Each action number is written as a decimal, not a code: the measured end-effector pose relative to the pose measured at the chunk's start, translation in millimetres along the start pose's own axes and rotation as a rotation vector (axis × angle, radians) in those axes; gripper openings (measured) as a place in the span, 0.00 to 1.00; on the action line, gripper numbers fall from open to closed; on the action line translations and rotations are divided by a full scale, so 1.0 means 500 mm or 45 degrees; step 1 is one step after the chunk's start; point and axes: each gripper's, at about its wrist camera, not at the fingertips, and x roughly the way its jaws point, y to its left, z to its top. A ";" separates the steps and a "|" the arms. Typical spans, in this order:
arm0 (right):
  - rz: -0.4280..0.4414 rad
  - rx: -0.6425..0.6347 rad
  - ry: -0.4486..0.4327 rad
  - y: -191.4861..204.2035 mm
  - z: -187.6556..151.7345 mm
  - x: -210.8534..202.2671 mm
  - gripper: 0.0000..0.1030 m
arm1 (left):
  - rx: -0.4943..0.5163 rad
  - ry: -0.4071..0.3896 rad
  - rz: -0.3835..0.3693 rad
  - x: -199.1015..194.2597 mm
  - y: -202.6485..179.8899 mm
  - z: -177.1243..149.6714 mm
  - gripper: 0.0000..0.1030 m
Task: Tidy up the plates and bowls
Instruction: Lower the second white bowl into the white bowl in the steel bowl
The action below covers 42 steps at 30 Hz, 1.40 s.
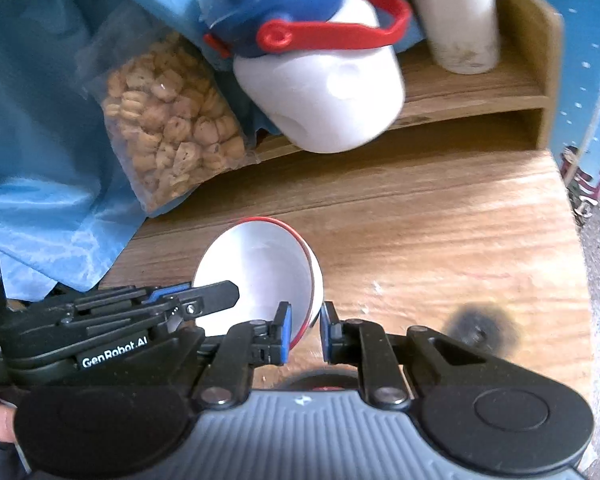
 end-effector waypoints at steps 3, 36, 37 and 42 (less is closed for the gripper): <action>-0.002 0.005 -0.010 -0.011 -0.018 -0.020 0.16 | 0.000 0.006 -0.012 0.002 -0.023 0.001 0.10; 0.039 0.003 0.156 -0.078 -0.128 -0.063 0.17 | -0.048 0.142 0.051 0.009 -0.086 -0.105 0.10; 0.037 0.003 0.163 -0.078 -0.130 -0.061 0.17 | -0.049 0.147 0.053 0.009 -0.086 -0.107 0.10; 0.040 0.013 0.187 -0.082 -0.141 -0.056 0.17 | -0.050 0.174 0.065 0.015 -0.087 -0.120 0.11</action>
